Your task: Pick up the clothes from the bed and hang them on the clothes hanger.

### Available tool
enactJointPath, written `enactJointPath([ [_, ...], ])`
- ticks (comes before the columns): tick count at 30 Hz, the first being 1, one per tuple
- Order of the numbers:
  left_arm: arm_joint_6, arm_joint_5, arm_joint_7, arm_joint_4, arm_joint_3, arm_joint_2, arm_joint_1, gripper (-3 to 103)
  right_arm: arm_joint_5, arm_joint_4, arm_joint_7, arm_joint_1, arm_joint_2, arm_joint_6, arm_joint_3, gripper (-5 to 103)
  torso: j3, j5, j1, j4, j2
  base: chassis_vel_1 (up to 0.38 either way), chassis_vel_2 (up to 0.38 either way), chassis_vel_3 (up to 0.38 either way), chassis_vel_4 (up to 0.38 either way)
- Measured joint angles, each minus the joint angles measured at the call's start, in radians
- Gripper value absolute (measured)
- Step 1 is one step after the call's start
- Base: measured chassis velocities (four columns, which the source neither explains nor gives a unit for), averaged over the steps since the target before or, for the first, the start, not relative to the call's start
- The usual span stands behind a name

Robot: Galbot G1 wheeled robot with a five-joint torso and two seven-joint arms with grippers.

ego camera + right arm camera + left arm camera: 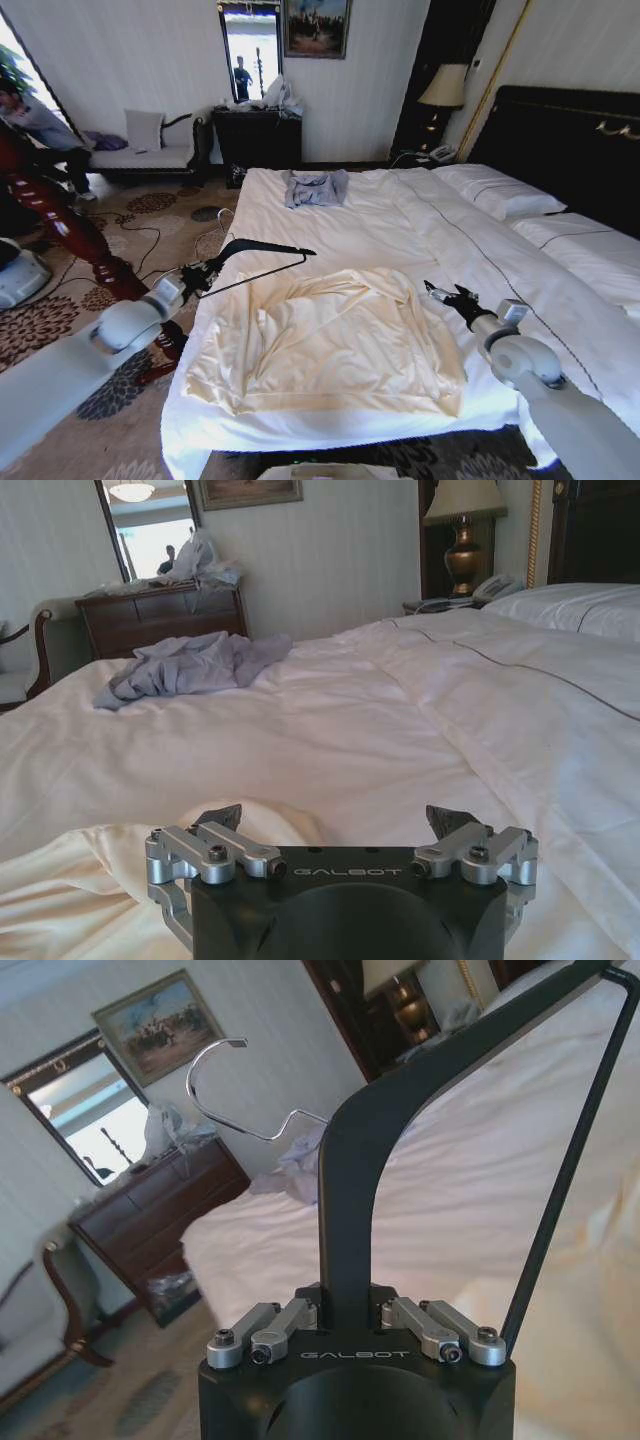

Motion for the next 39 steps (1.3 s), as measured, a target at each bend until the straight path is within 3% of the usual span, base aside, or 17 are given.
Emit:
enactJointPath([
  [4,0.003,-0.004,-0.010,0.046,0.079,-0.068,-0.052,22,-0.004,-0.029,-0.002,0.049,-0.006,0.000,-0.035,100,0.000,0.0001,0.000,-0.0002,0.000,0.000,0.000,0.000,0.000],
  [13,0.016,0.047,0.019,0.067,0.273,-0.088,-0.177,22,-0.021,-0.139,-0.033,0.203,-0.037,0.002,-0.166,100,0.000,0.0004,0.000,0.0004,0.000,0.000,0.000,0.000,0.000],
  [18,0.034,0.059,0.031,0.110,0.414,-0.117,-0.332,22,-0.043,-0.229,-0.051,0.311,-0.032,0.008,-0.279,100,0.000,0.0003,0.000,0.0004,0.000,0.000,0.000,0.000,0.000],
  [23,0.045,0.063,0.035,0.157,0.492,-0.149,-0.424,22,-0.049,-0.292,-0.061,0.366,-0.016,0.011,-0.334,100,0.000,0.0003,0.000,0.0004,0.000,0.000,0.000,0.000,0.000],
  [33,0.052,0.078,0.035,0.180,0.537,-0.174,-0.439,22,-0.037,-0.334,-0.076,0.394,-0.003,0.004,-0.383,99,0.000,0.0000,0.000,0.0004,0.000,0.000,0.000,0.000,0.000],
  [34,0.053,0.080,0.035,0.182,0.540,-0.178,-0.438,22,-0.039,-0.344,-0.076,0.400,0.003,0.004,-0.389,90,0.000,0.0000,0.000,0.0005,0.000,0.000,0.000,0.000,0.000],
  [39,0.055,0.080,0.035,0.194,0.558,-0.200,-0.448,22,-0.037,-0.373,-0.072,0.419,0.014,0.002,-0.395,88,0.000,0.0000,0.000,0.0005,0.000,0.000,0.000,0.000,0.000],
])
